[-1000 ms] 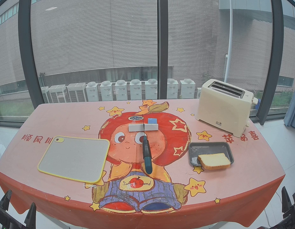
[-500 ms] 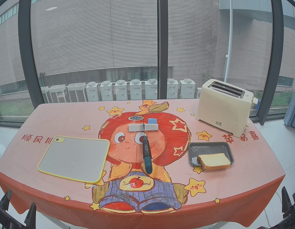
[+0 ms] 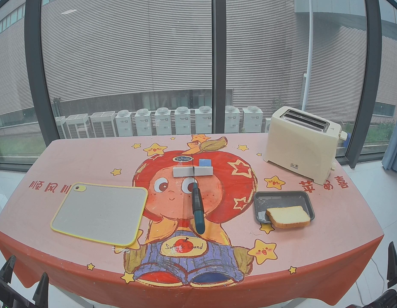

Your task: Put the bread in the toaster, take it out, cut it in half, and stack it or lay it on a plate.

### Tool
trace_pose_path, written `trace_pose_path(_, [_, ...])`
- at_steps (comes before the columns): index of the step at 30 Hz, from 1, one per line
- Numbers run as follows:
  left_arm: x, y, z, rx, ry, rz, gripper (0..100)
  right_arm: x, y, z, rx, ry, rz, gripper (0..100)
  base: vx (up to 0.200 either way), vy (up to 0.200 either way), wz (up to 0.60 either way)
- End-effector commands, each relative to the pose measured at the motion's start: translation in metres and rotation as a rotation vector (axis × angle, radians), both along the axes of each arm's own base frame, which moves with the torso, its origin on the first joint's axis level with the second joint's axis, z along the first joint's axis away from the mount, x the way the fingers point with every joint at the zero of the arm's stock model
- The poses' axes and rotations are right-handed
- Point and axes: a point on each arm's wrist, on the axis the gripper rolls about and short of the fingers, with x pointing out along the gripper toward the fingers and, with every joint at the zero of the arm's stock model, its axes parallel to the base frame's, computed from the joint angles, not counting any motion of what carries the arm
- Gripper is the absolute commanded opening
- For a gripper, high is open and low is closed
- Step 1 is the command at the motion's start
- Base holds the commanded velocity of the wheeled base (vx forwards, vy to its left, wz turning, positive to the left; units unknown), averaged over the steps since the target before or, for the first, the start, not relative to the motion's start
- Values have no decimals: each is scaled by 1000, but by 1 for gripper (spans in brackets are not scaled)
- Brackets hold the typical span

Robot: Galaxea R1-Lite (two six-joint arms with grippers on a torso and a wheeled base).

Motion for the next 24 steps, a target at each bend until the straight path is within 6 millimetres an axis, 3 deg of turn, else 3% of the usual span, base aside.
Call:
trace_pose_path(1, [1, 0, -5, 1, 17, 0, 100, 1, 0, -6, 3, 22, 5, 100, 0, 0, 0])
trace_pose_path(24, [1, 0, -5, 2, 17, 0, 100, 9, 2, 16, 123, 150, 117, 100, 0, 0, 0])
